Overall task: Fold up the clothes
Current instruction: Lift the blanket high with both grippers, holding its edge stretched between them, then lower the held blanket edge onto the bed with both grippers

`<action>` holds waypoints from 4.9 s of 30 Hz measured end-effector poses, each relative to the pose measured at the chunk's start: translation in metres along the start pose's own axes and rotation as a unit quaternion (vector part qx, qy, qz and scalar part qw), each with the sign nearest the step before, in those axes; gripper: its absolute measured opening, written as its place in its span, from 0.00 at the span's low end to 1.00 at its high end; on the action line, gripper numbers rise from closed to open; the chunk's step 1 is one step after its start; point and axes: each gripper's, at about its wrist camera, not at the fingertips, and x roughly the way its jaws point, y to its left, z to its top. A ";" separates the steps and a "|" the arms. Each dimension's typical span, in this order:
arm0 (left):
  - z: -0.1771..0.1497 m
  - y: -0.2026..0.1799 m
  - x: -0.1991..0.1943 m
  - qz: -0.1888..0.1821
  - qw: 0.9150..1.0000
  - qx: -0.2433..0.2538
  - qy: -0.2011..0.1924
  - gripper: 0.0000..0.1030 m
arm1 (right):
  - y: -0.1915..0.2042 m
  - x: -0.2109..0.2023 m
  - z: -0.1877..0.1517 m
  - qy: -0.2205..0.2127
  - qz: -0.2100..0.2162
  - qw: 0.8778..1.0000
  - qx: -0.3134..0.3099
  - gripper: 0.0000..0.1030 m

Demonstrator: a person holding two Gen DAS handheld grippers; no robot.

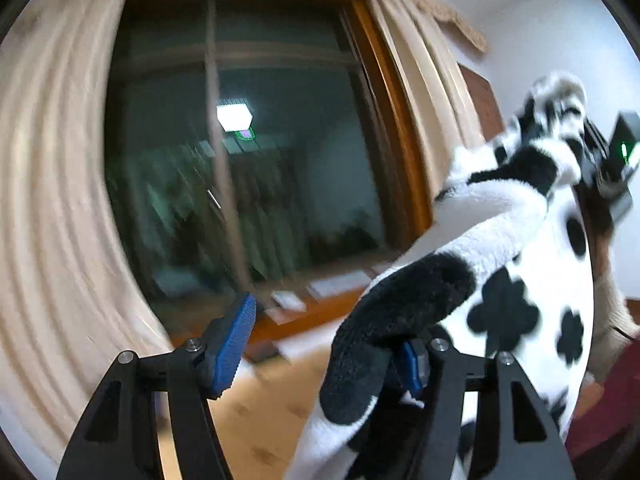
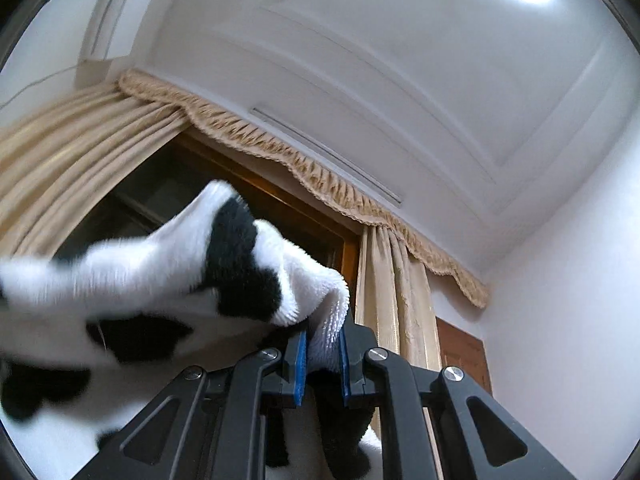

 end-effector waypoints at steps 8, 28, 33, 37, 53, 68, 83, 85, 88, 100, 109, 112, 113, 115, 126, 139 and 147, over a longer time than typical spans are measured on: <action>-0.096 -0.023 0.071 -0.141 0.982 -0.072 0.105 0.66 | 0.031 -0.008 -0.004 -0.002 0.009 0.998 -0.054 0.13; -0.089 0.015 0.065 -0.045 0.974 -0.223 0.009 0.06 | 0.043 -0.003 -0.014 0.010 0.026 0.996 -0.079 0.13; -0.016 0.021 -0.037 0.152 0.962 -0.143 -0.174 0.06 | 0.030 0.006 -0.027 0.037 0.026 0.996 -0.072 0.13; 0.030 -0.016 -0.087 0.242 0.931 -0.037 -0.270 0.06 | 0.021 0.003 -0.027 0.026 0.007 0.997 -0.071 0.13; 0.056 -0.019 -0.110 0.191 0.966 0.057 -0.165 0.06 | -0.004 -0.011 -0.034 -0.004 -0.029 0.997 -0.071 0.13; 0.076 -0.022 -0.107 0.214 0.962 0.081 -0.152 0.09 | -0.001 -0.022 -0.045 -0.019 -0.033 0.993 -0.114 0.13; 0.080 -0.033 -0.134 0.174 0.971 0.067 -0.152 0.09 | -0.044 -0.035 -0.025 0.011 0.018 0.999 -0.038 0.13; 0.082 -0.041 -0.144 0.183 0.966 0.077 -0.163 0.09 | -0.051 -0.038 -0.013 0.005 0.020 0.999 -0.030 0.13; 0.089 -0.045 -0.154 0.198 0.960 0.086 -0.180 0.09 | -0.052 -0.037 0.005 -0.005 0.018 0.999 -0.037 0.13; 0.057 0.043 -0.009 0.193 0.981 0.029 0.000 0.10 | 0.049 0.011 -0.079 0.115 0.101 0.979 -0.137 0.13; -0.058 0.147 0.215 0.160 0.957 -0.092 0.225 0.10 | 0.187 0.034 -0.271 0.299 0.225 0.905 -0.201 0.13; -0.097 0.160 0.275 0.157 0.942 -0.102 0.277 0.10 | 0.227 0.042 -0.331 0.359 0.260 0.871 -0.212 0.13; -0.109 0.165 0.292 0.155 0.937 -0.106 0.294 0.10 | 0.236 0.043 -0.352 0.385 0.269 0.858 -0.208 0.13; -0.133 0.173 0.329 0.150 0.926 -0.111 0.327 0.10 | 0.253 0.045 -0.394 0.436 0.288 0.830 -0.198 0.13; -0.233 0.214 0.438 0.106 0.872 -0.165 0.449 0.21 | 0.290 0.044 -0.531 0.612 0.335 0.705 -0.125 0.14; -0.258 0.258 0.457 0.104 0.843 -0.254 0.462 0.68 | 0.282 0.049 -0.609 0.749 0.326 0.576 0.032 0.17; -0.228 0.249 0.440 0.125 0.863 -0.187 0.453 0.77 | 0.250 0.073 -0.578 0.748 0.309 0.572 0.134 0.17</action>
